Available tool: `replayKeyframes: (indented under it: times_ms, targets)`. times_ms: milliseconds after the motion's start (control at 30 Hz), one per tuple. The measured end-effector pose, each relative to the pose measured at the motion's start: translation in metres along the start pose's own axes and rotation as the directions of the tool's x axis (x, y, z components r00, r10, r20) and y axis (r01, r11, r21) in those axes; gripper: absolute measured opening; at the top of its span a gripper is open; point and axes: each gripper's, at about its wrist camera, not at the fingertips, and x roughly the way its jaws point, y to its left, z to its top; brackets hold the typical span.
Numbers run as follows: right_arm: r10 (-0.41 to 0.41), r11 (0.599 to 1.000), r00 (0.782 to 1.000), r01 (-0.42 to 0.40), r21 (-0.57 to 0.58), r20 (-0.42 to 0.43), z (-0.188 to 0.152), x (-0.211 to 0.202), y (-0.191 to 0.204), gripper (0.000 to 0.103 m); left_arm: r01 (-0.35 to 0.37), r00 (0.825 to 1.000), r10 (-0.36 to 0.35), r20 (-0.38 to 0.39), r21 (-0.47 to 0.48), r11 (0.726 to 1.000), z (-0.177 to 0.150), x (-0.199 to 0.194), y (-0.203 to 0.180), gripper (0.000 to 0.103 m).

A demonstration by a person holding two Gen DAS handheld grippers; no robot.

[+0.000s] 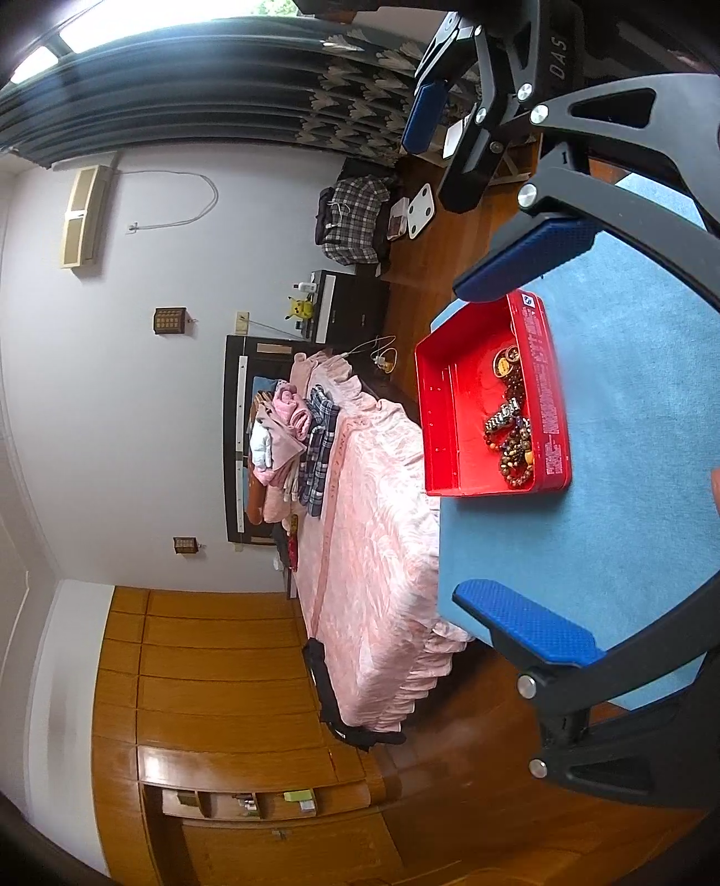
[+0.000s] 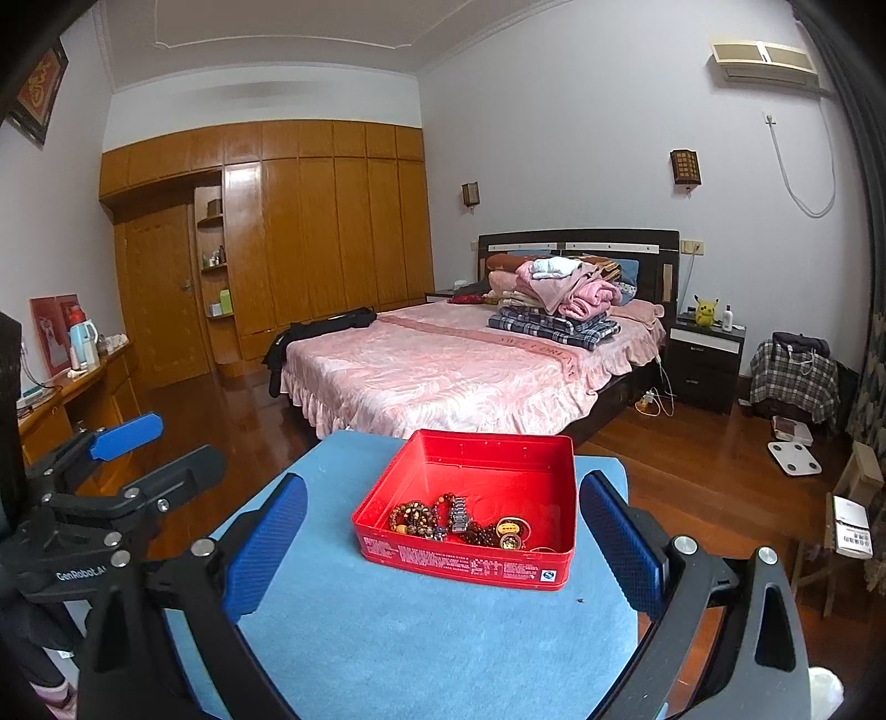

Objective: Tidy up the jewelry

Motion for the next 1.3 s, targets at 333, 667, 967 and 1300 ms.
replayKeyframes:
  times_ms: [333,667,967,1300]
  targets:
    - [0.0,1.0,1.0,0.0,-0.002,0.002,-0.0003,-0.0013,0.0007,0.097,-0.001,1.0,0.001,-0.001,0.002,1.0,0.0003,-0.0014,0.0002,0.097]
    - [0.0,1.0,1.0,0.0,-0.002,0.002,-0.0005,-0.0018,0.0008,0.097,-0.002,1.0,0.002,0.004,-0.008,1.0,0.0013,-0.0044,0.0048,0.097]
    - [0.0,1.0,1.0,0.0,-0.003,0.0,-0.0004,-0.0026,0.0008,0.097,-0.008,1.0,0.008,0.005,-0.008,1.0,0.0015,-0.0055,0.0051,0.097]
    - [-0.003,1.0,1.0,0.003,-0.002,-0.003,-0.0001,-0.0024,0.001,0.097,-0.01,1.0,0.01,0.001,-0.014,1.0,0.0002,-0.0052,0.0084,0.097]
